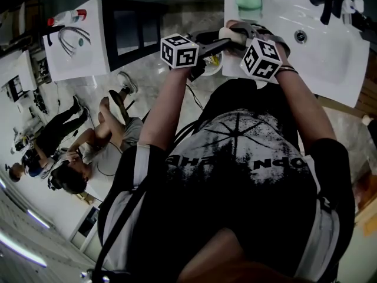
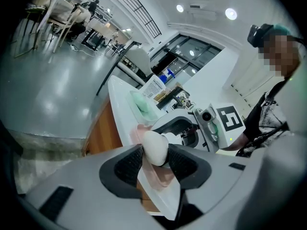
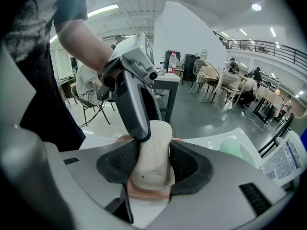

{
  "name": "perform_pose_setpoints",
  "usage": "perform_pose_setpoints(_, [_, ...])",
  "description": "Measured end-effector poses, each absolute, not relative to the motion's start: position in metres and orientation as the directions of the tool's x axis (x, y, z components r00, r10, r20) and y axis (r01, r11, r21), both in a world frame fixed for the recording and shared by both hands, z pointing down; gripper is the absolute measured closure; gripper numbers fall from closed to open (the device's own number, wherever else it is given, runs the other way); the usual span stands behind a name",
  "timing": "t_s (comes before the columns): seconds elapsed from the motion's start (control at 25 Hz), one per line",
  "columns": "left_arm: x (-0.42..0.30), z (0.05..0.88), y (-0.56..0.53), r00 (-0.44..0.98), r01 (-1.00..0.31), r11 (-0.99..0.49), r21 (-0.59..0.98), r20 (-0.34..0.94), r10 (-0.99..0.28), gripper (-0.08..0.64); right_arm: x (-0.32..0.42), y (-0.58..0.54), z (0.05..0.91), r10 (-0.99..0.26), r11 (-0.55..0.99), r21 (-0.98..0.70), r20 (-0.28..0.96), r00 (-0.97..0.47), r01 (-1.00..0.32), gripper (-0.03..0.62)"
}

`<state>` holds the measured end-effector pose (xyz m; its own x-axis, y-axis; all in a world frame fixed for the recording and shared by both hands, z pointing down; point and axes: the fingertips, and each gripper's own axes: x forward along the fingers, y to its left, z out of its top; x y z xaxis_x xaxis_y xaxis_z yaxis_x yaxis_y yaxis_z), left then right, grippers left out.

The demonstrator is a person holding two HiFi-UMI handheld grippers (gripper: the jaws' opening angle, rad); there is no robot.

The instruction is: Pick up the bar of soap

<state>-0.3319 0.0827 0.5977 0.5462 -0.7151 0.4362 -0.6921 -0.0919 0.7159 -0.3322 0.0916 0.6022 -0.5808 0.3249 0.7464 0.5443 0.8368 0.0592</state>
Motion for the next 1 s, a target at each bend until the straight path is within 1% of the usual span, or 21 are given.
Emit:
perform_pose_setpoints(0.52, [-0.34,0.577,0.077,0.512,-0.727,-0.115,0.677,0.423,-0.748,0.391,-0.341,0.085,0.584,0.282,0.834,0.144,0.718,-0.636,0.532,0.383])
perform_pose_setpoints(1.0, [-0.341,0.528,0.06,0.459,-0.784,-0.161,0.599,0.387,-0.8,0.394,-0.343,0.068,0.536,0.21,0.839,0.247,0.675,-0.708,0.484,0.383])
